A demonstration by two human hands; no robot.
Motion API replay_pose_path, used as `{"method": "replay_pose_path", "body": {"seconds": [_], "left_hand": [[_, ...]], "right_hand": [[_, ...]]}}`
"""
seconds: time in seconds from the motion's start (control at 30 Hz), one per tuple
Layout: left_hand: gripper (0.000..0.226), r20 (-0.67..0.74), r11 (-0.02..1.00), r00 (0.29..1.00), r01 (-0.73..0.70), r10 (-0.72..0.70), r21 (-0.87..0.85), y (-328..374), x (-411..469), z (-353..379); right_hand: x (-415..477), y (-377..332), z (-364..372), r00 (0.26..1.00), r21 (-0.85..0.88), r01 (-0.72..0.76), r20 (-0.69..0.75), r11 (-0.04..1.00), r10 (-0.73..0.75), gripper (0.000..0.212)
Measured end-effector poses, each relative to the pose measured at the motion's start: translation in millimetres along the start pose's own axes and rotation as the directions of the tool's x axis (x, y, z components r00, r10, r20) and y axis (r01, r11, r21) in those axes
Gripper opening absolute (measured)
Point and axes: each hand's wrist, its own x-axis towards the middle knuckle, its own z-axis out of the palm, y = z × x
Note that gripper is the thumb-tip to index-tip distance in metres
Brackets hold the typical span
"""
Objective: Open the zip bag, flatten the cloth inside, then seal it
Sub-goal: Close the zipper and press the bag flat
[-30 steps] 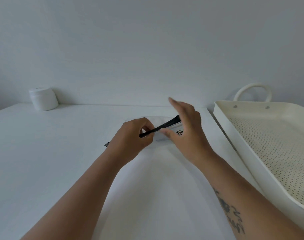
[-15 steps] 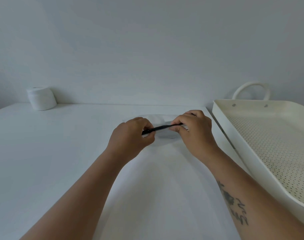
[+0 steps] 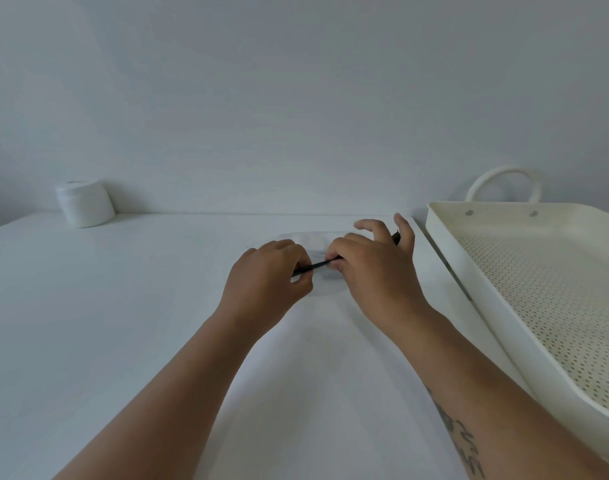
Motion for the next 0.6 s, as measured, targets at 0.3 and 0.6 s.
{"method": "replay_pose_path", "body": {"seconds": [0.3, 0.6], "left_hand": [[0.008, -0.058, 0.999, 0.998, -0.003, 0.006, 0.047, -0.8, 1.8, 2.7], [0.006, 0.026, 0.997, 0.998, 0.050, -0.049, -0.050, -13.7, 0.2, -6.8]], "right_hand": [[-3.8, 17.0, 1.4, 0.994, 0.010, -0.103, 0.025, 0.995, 0.102, 0.016], [-1.7, 22.2, 4.2, 0.998, 0.100, -0.060, 0.034, 0.993, 0.057, 0.010]]}}
